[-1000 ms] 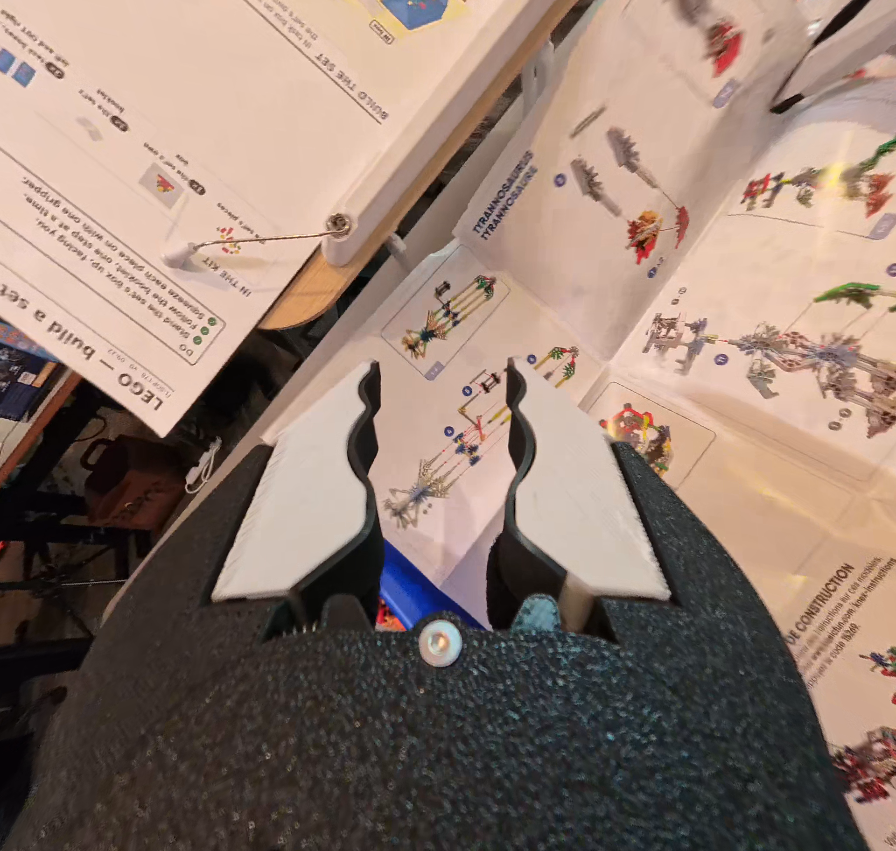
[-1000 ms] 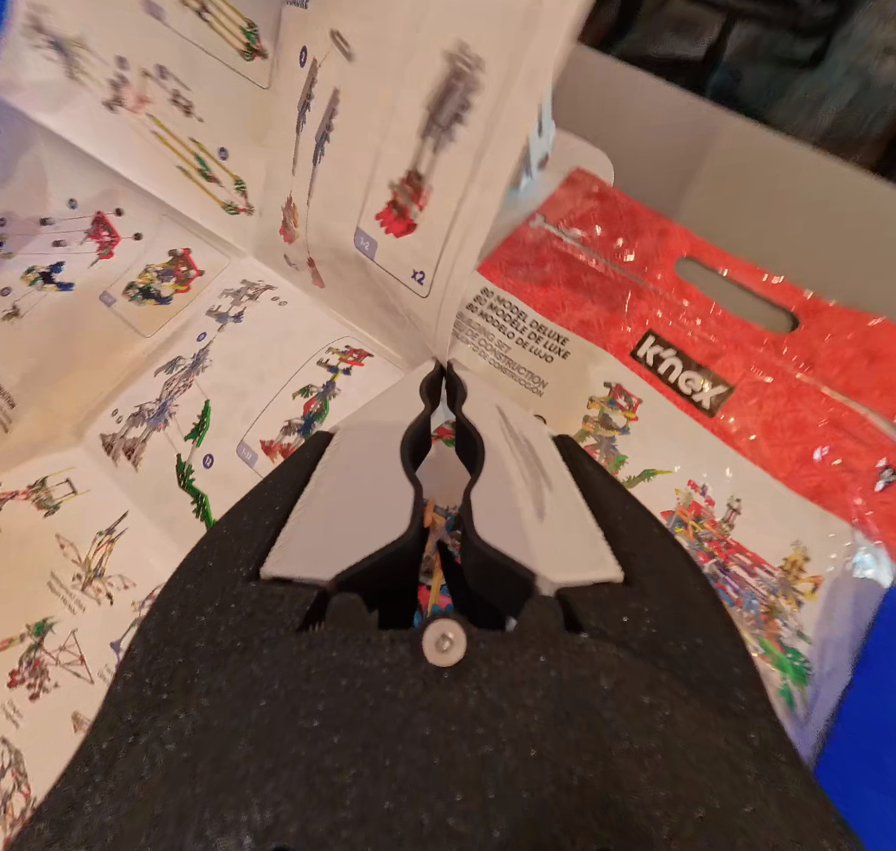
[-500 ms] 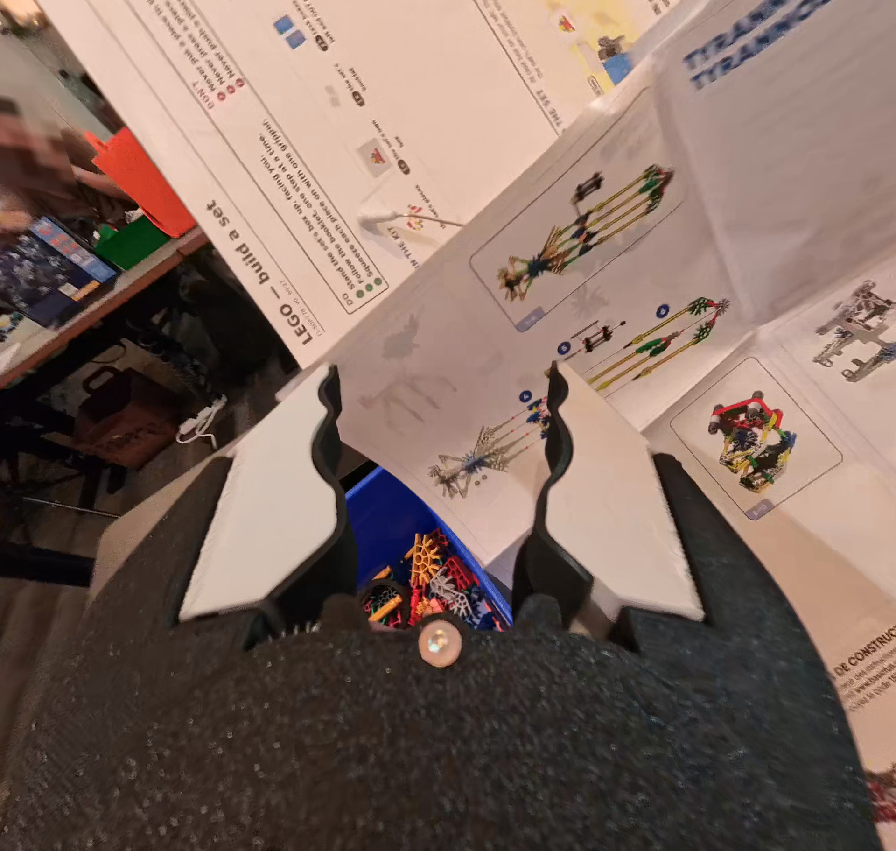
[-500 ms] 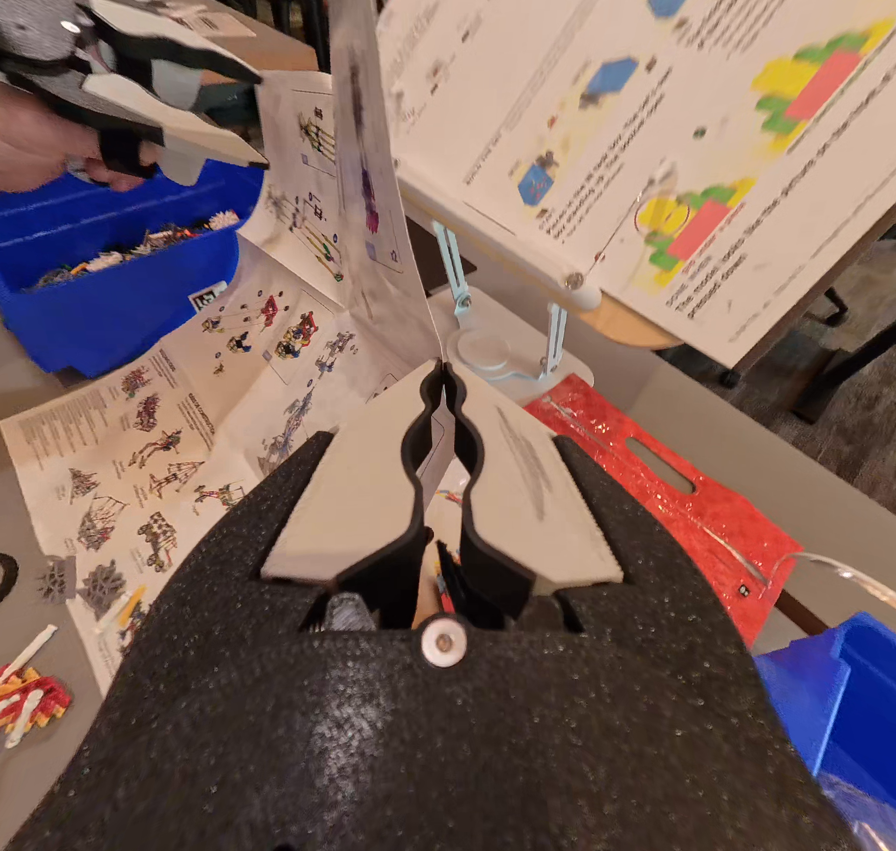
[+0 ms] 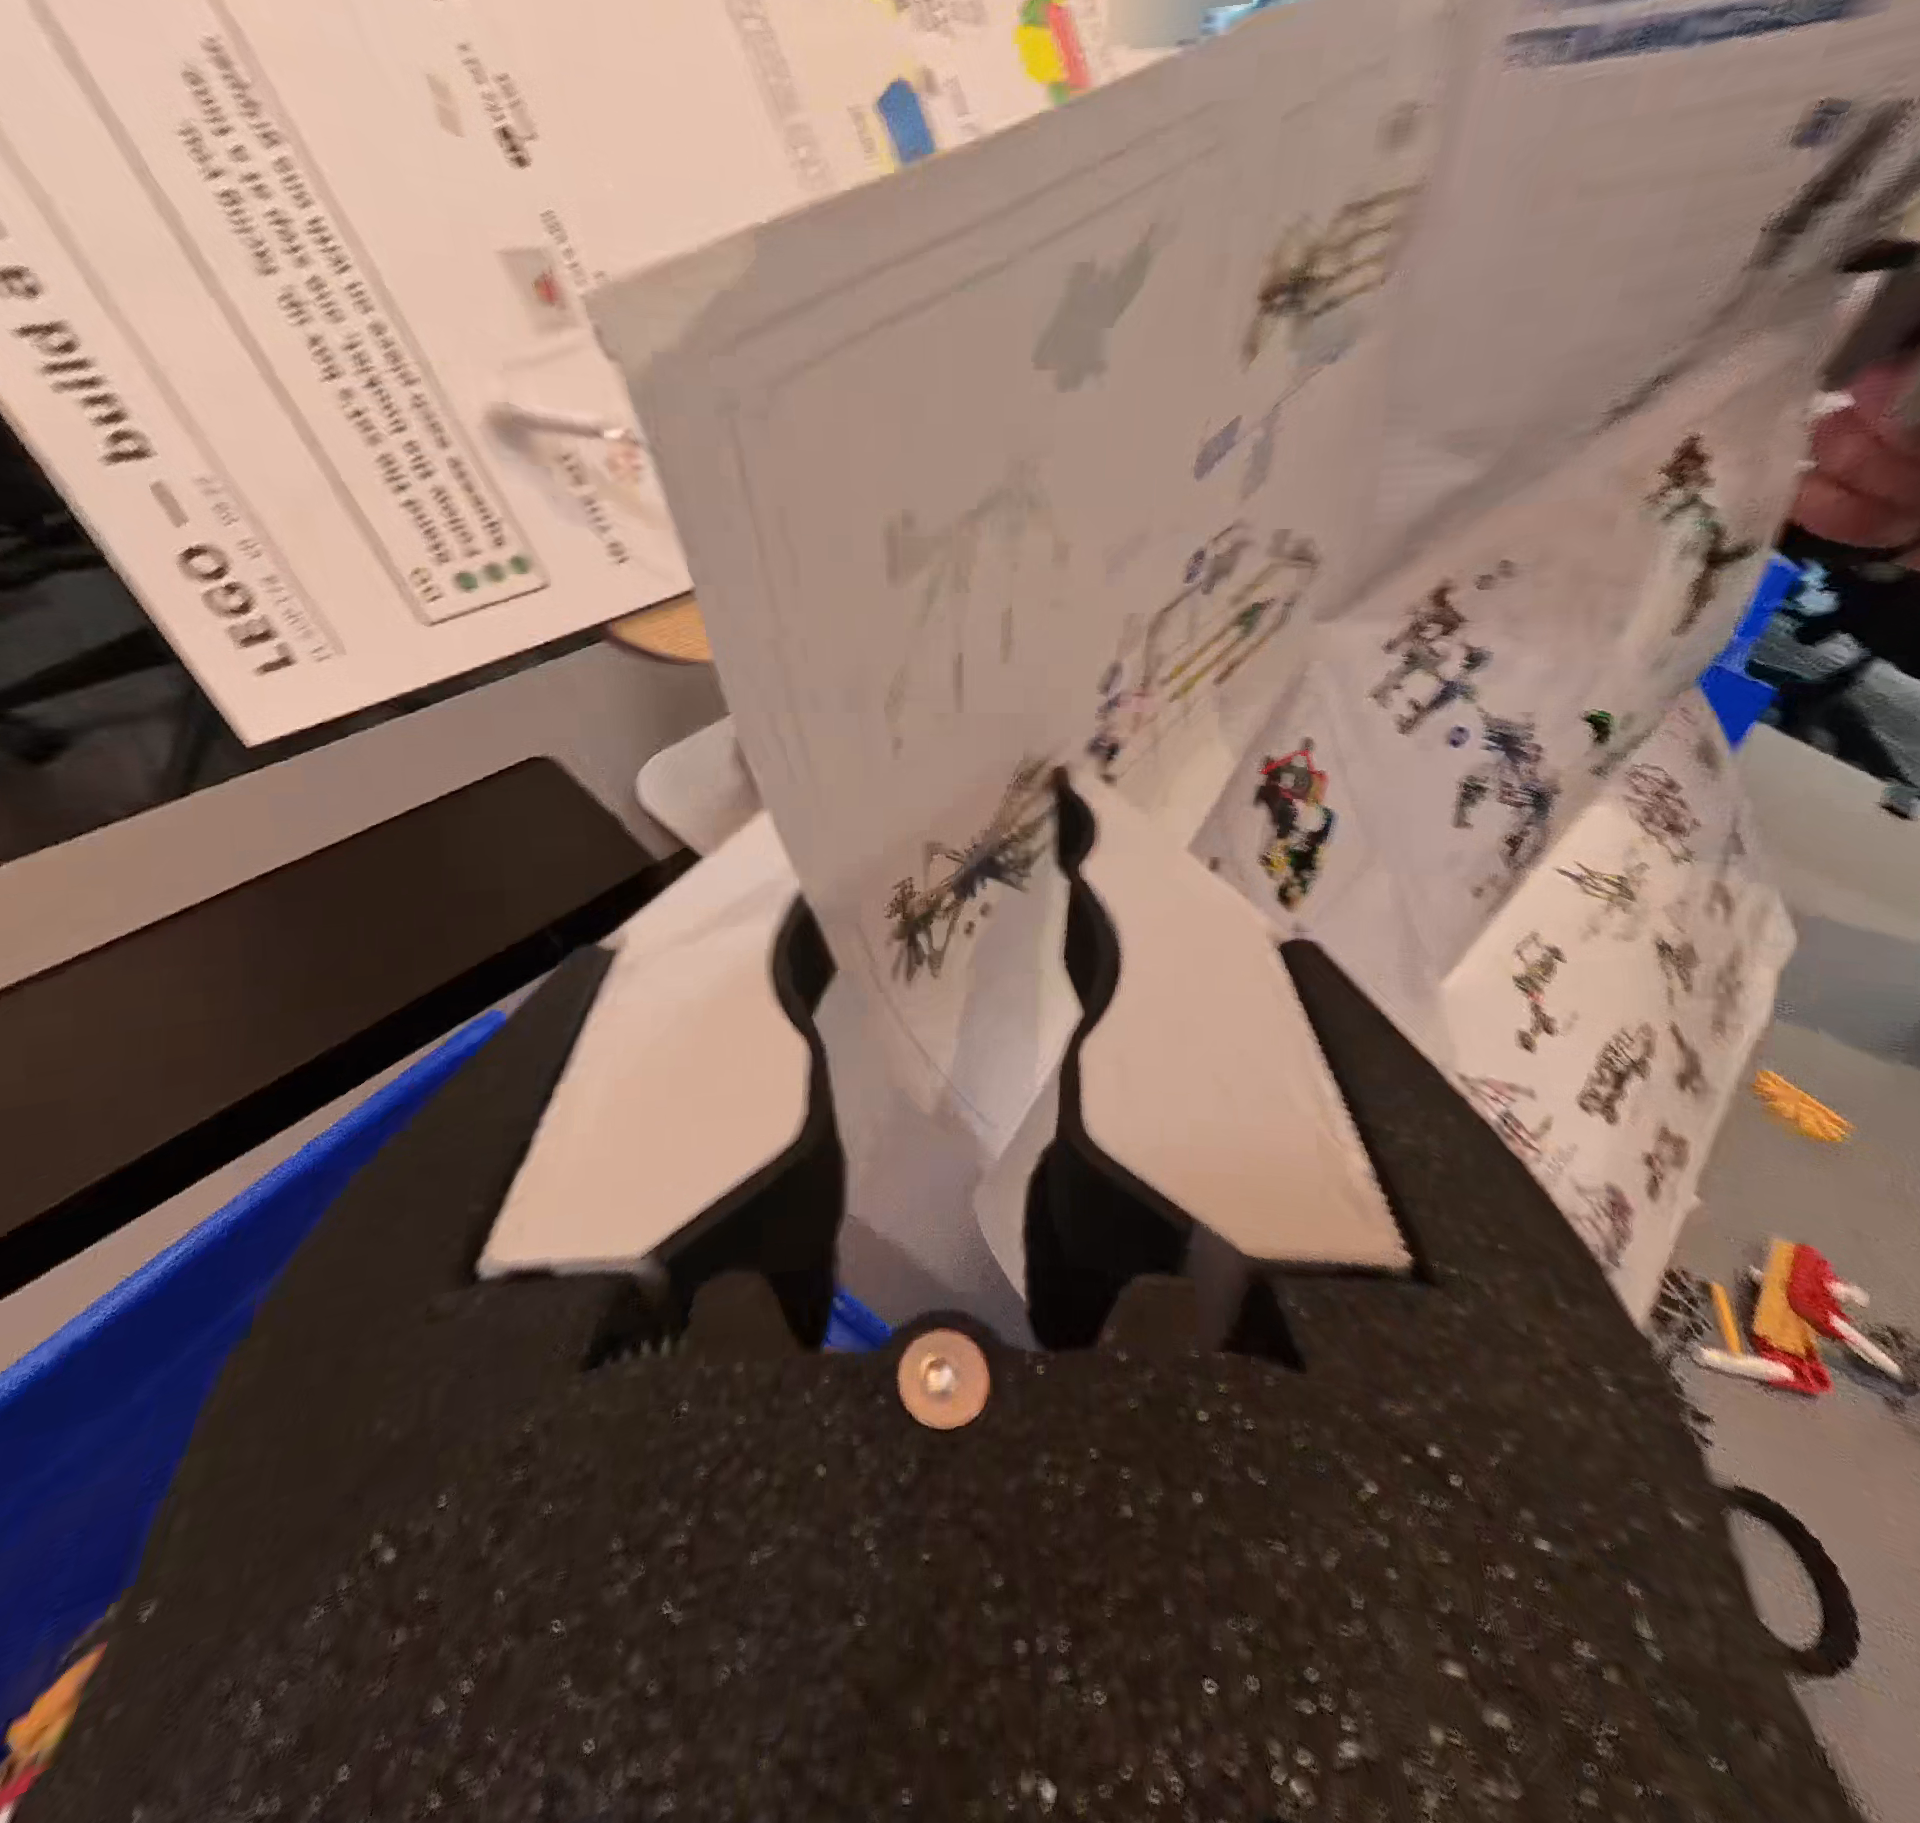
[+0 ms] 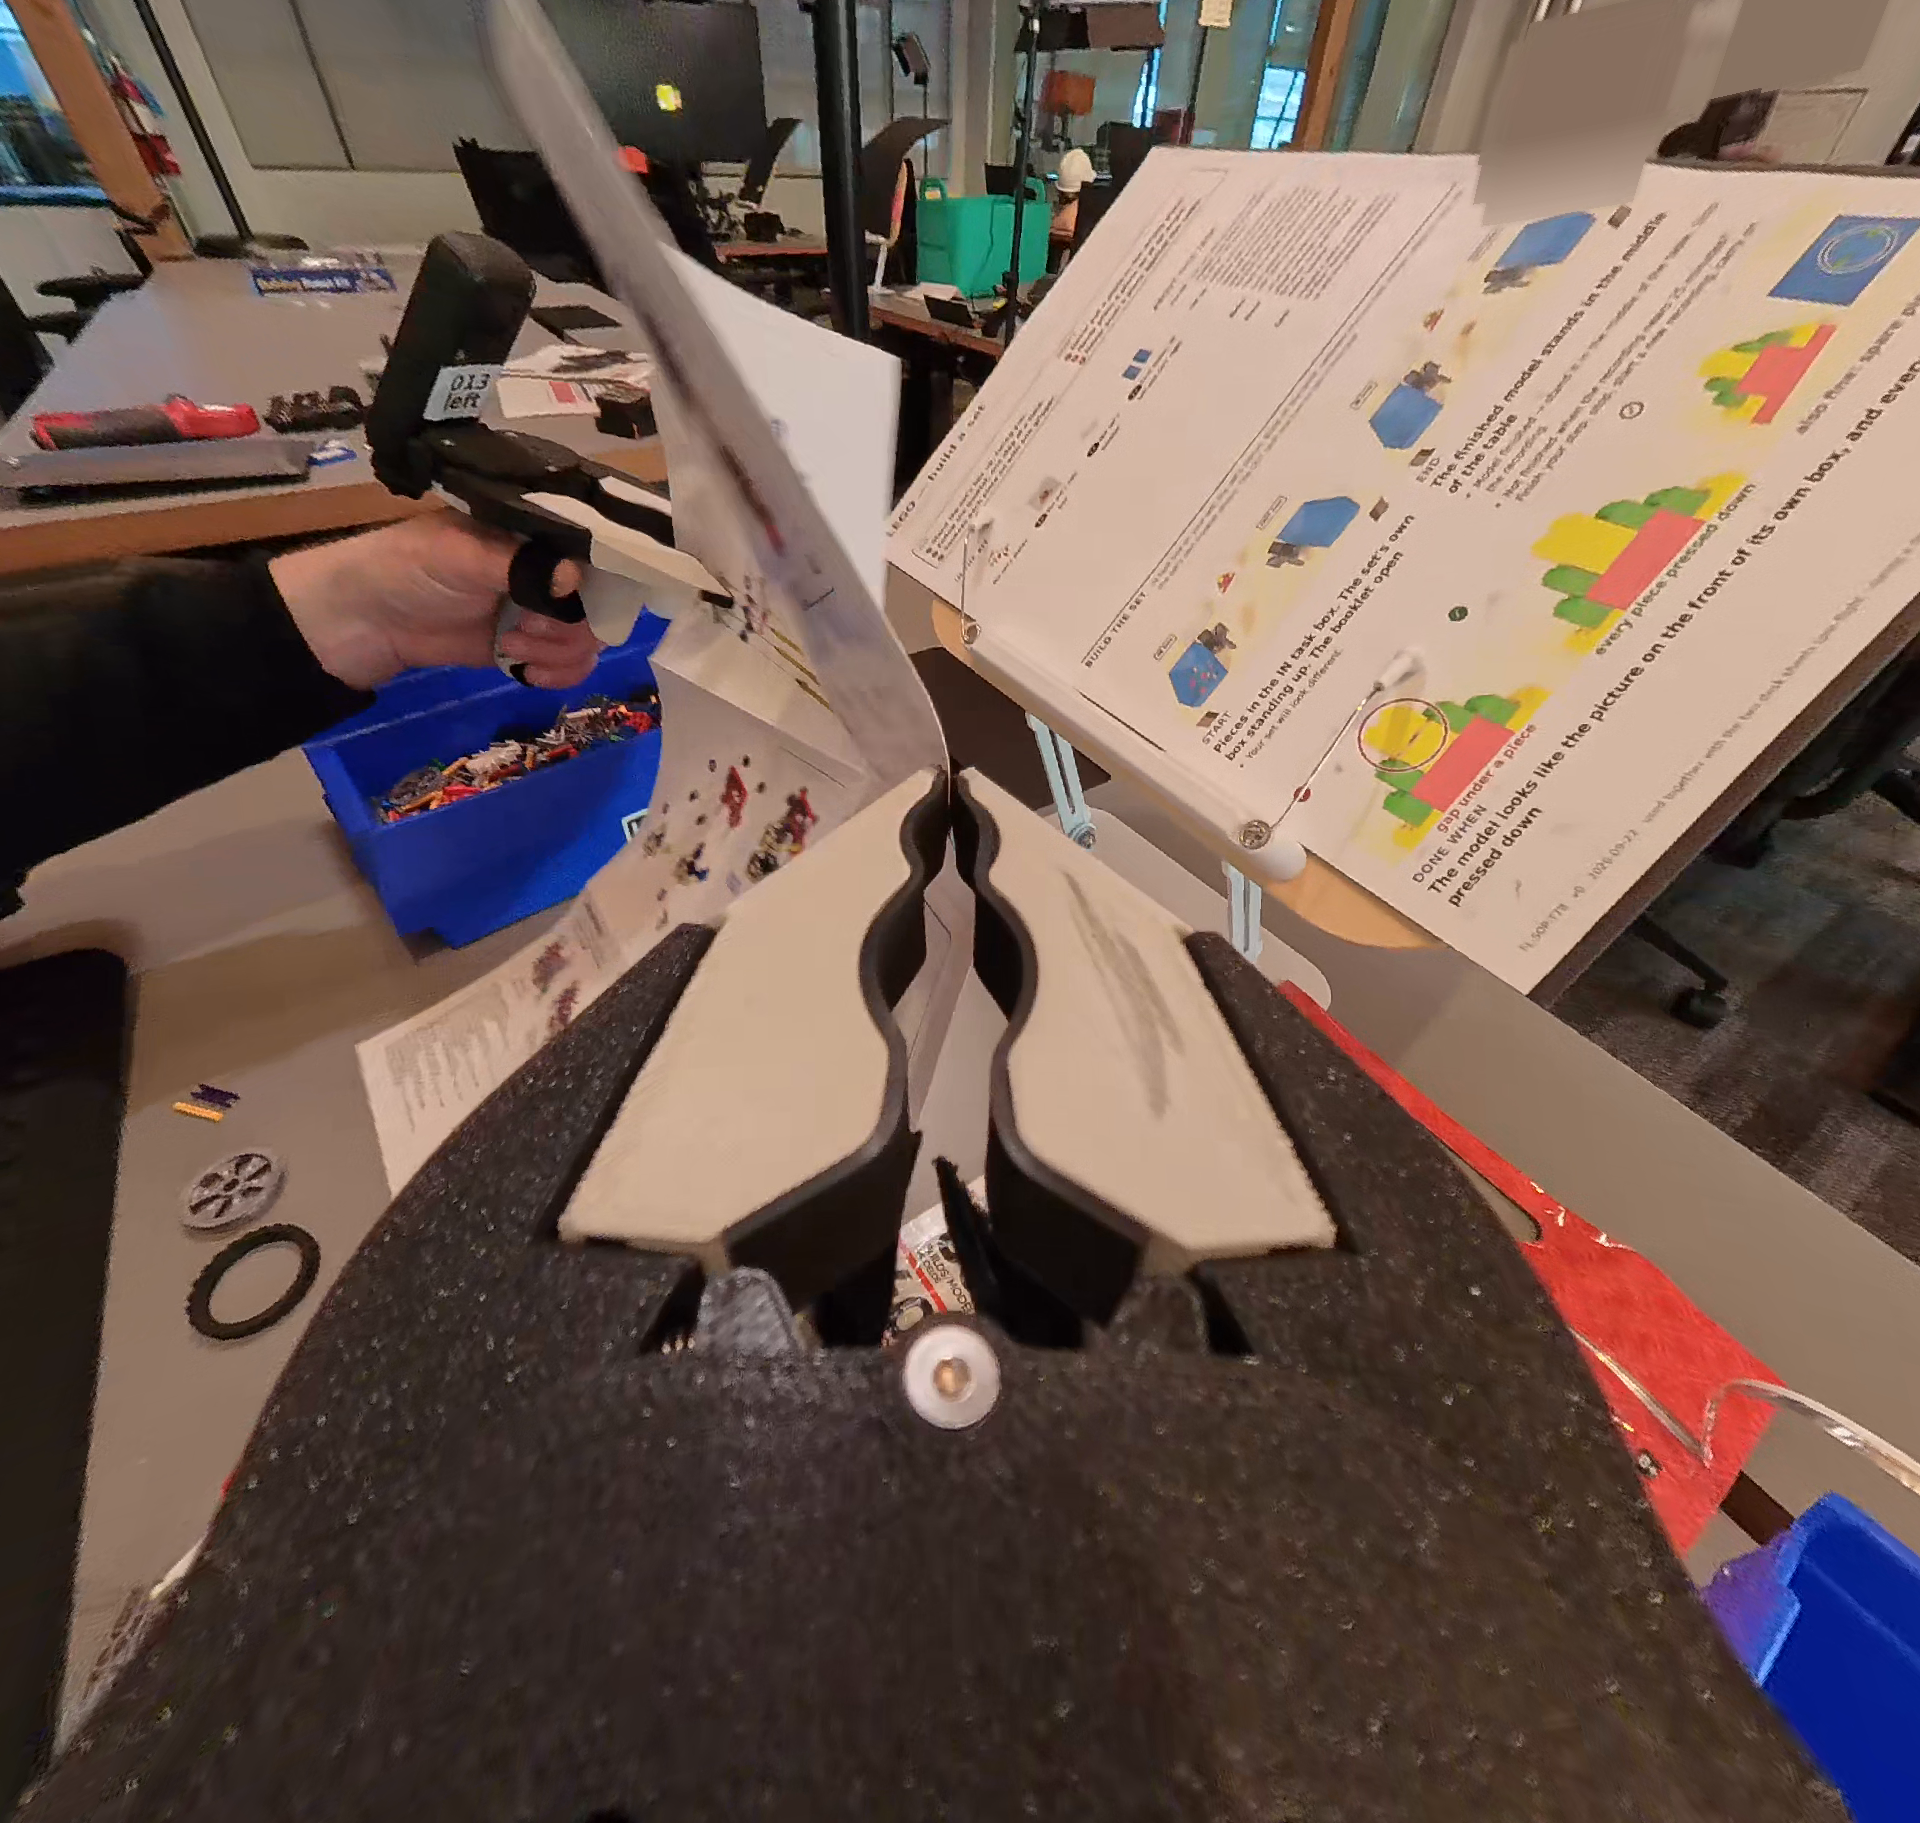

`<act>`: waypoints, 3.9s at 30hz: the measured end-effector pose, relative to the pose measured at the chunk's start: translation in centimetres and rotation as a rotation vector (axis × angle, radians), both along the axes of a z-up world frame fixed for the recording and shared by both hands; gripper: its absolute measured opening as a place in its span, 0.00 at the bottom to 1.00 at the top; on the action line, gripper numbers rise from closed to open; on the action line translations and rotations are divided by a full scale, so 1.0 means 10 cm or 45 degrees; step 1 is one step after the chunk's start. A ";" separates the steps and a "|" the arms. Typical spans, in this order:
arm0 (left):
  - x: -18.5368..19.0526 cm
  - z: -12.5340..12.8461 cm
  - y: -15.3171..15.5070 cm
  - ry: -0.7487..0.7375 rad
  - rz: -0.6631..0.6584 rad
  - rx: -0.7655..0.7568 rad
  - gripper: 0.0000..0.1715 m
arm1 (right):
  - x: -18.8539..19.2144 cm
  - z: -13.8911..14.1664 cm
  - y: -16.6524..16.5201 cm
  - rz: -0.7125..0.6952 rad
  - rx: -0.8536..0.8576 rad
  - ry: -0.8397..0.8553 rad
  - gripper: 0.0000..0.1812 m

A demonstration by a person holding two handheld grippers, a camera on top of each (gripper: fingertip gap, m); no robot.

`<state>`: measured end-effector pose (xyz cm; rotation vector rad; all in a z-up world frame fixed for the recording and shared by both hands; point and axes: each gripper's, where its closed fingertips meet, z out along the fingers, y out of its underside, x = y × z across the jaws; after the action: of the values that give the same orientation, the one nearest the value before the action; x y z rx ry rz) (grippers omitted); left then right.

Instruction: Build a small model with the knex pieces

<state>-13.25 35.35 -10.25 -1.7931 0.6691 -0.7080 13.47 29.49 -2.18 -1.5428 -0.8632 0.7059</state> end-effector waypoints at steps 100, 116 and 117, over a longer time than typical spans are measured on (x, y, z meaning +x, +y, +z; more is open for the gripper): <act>0.64 0.92 -0.59 0.573 0.073 0.759 0.00 | -0.32 1.33 -0.35 0.037 0.605 -0.537 0.00; 0.91 -1.08 -2.11 1.576 -0.810 0.698 0.00 | 0.55 -1.85 -1.70 0.607 0.131 -1.218 0.00; 0.90 -1.15 -2.14 1.617 -0.844 0.646 0.00 | 0.60 -1.97 -1.72 0.601 0.127 -1.290 0.00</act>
<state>-4.27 13.97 -21.72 -1.3496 2.1134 0.3283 19.45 12.34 -21.84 -1.5945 -2.0229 0.1375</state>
